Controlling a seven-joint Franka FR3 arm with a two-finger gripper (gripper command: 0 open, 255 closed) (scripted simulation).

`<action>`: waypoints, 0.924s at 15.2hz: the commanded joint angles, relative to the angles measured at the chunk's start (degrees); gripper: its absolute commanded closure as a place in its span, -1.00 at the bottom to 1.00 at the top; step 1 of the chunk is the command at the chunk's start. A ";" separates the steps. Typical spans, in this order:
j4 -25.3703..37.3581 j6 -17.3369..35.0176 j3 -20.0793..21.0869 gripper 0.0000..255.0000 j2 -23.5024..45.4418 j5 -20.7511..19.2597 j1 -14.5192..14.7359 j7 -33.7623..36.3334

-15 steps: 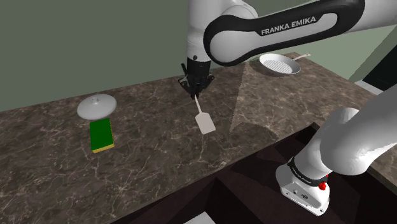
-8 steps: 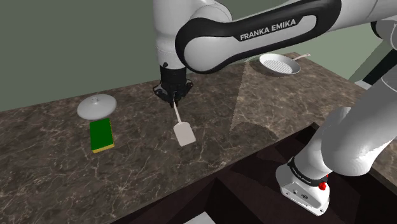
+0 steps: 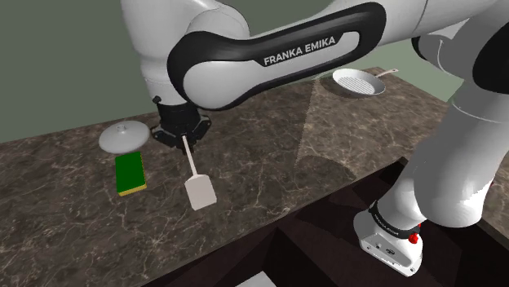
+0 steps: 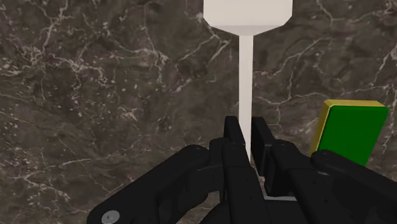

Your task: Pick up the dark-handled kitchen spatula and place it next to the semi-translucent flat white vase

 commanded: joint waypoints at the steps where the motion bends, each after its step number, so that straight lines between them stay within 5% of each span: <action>1: 5.32 -1.90 0.52 1.00 4.07 -1.96 2.24 2.71; 4: 14.45 -5.26 0.72 1.00 10.71 -4.85 6.19 5.96; 14: 8.30 1.81 0.16 1.00 11.82 -5.69 5.89 6.97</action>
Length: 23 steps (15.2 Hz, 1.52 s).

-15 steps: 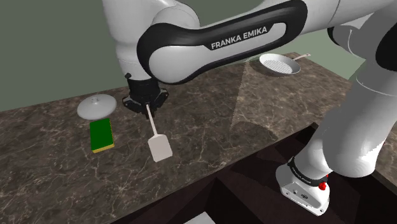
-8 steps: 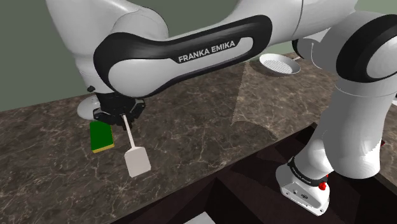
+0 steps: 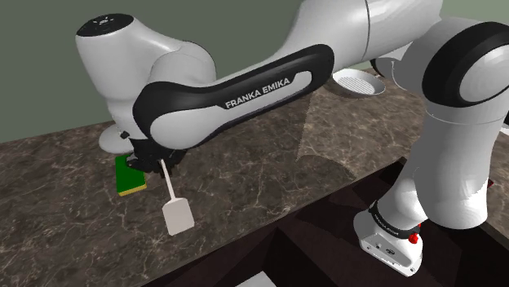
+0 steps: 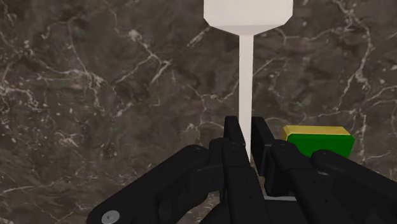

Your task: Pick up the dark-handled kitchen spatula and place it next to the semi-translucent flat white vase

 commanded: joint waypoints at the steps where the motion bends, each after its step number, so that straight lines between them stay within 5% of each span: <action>1: -0.95 1.31 -0.12 1.00 0.37 -0.26 -0.01 0.21; 14: -6.21 9.54 -1.20 1.00 3.75 -2.41 0.27 1.99; 22: -6.35 9.83 -1.26 1.00 3.91 -2.51 0.30 2.06; 23: -6.35 9.83 -1.26 -1.00 3.91 -2.51 0.30 2.06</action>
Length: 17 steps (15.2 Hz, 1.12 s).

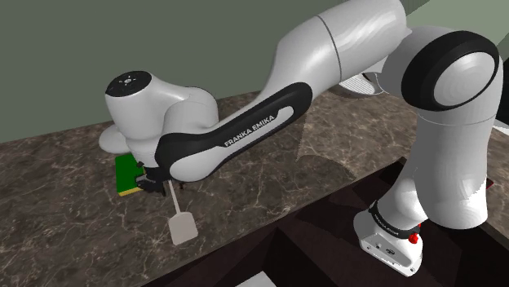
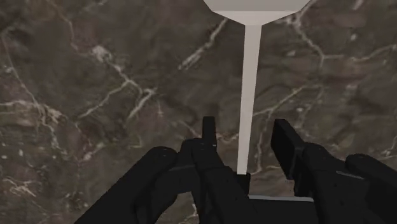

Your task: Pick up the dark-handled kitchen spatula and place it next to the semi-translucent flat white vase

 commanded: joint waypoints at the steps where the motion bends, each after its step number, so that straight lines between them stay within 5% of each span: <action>1: 0.00 0.00 0.00 -1.00 0.00 0.00 0.00 0.00; 5: 0.00 0.00 0.00 -1.00 0.00 0.00 0.00 0.00; 9: 3.04 -5.72 0.98 -1.00 -2.96 1.73 -0.22 -1.09; 17: 3.03 -5.71 0.98 -1.00 -2.97 1.73 -0.22 -1.09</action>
